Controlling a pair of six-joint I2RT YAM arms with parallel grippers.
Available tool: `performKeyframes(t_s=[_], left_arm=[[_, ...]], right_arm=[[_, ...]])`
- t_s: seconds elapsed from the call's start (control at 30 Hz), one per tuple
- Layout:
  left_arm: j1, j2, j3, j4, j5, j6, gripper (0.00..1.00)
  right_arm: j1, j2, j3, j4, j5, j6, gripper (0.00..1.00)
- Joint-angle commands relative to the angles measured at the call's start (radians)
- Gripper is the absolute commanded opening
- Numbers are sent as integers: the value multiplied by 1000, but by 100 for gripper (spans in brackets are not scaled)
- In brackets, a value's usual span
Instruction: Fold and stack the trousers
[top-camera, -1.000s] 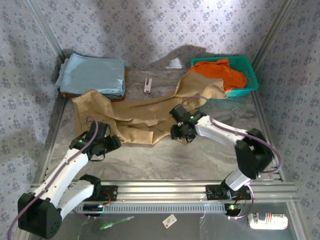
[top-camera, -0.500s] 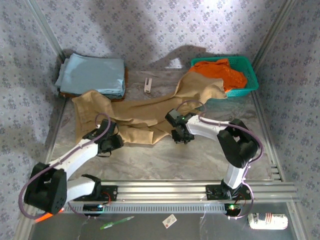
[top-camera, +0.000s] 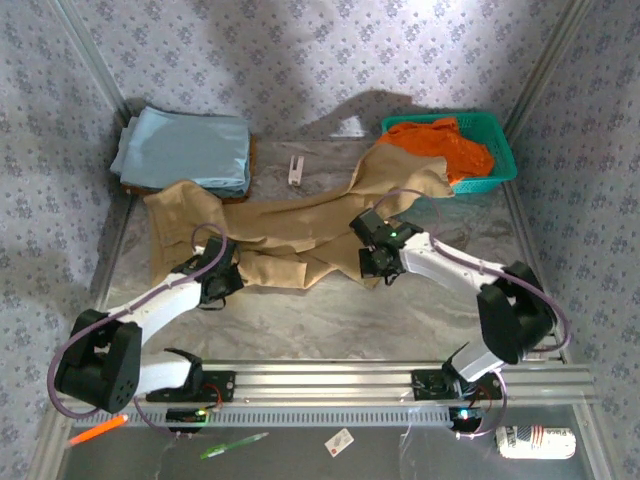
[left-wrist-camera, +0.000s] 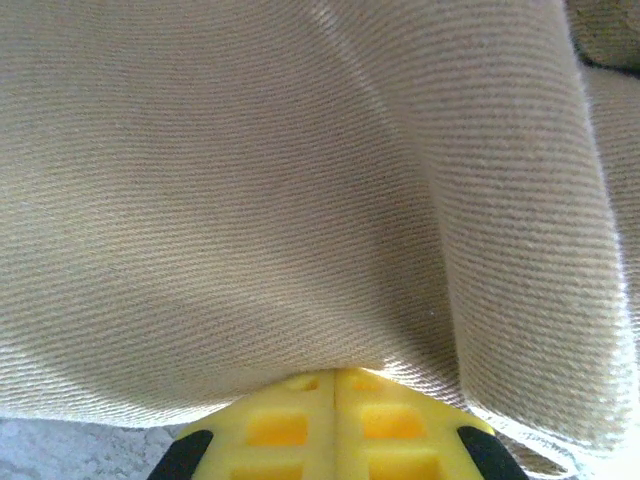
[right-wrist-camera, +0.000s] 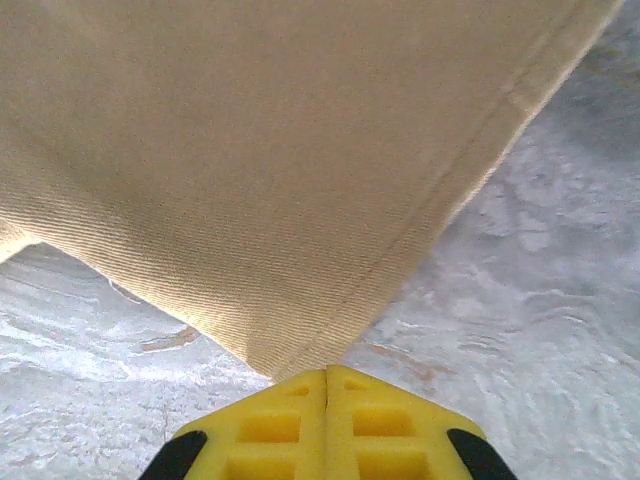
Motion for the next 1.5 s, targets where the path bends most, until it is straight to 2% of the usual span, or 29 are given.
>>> performKeyframes(t_s=[0.0, 0.03, 0.1, 0.13, 0.2, 0.3, 0.43, 0.53, 0.6, 0.67, 0.7, 0.77, 0.8, 0.83, 0.93, 1.1, 1.3, 1.47], left_arm=[[-8, -53, -4, 3, -28, -10, 0], [-8, -62, -6, 1, -24, -12, 0], [-11, -58, -3, -2, -12, -19, 27], [-18, -45, -2, 0, -7, -23, 39], [-43, -13, 7, 3, -19, -29, 58], [-89, 34, 24, 9, -36, -32, 65], [-130, 100, 41, 27, -61, -35, 66], [-132, 145, 39, 47, -73, -37, 62], [-131, 168, 38, 56, -74, -38, 53], [-131, 183, 31, 64, -77, -40, 36], [-131, 187, 28, 68, -80, -41, 29], [-133, 187, 21, 75, -80, -40, 16], [-132, 188, 19, 75, -80, -36, 6], [-131, 187, 20, 75, -76, -30, 0], [-154, 119, 18, 50, -82, -12, 0], [-166, -97, 57, -97, -129, 18, 0], [-136, -313, 171, -286, -125, 67, 0], [-101, -408, 258, -416, -84, 99, 0]], right_arm=[[-21, -77, -31, -54, 28, 14, 0], [-24, -88, -33, -48, 14, 7, 0], [-17, -82, -31, -45, -27, -13, 2], [-5, -63, -23, -43, -46, -23, 11], [35, -12, -14, -30, -48, -38, 30], [73, 78, 11, -10, -62, -75, 47], [75, 209, 53, 9, -56, -105, 54], [53, 270, 75, 17, -51, -107, 51], [44, 283, 76, 16, -51, -100, 39], [36, 268, 59, 17, -46, -91, 17], [32, 256, 49, 16, -41, -86, 10], [18, 221, 23, 13, -35, -78, 0], [11, 198, 11, 4, -25, -70, 0], [3, 176, -1, -2, -17, -65, 0], [-26, 70, -30, -31, 1, -42, 0], [-109, -131, -32, -131, 45, -1, 0], [-338, -394, -4, -222, -1, -11, 0], [-539, -512, 41, -286, -45, -42, 0]])
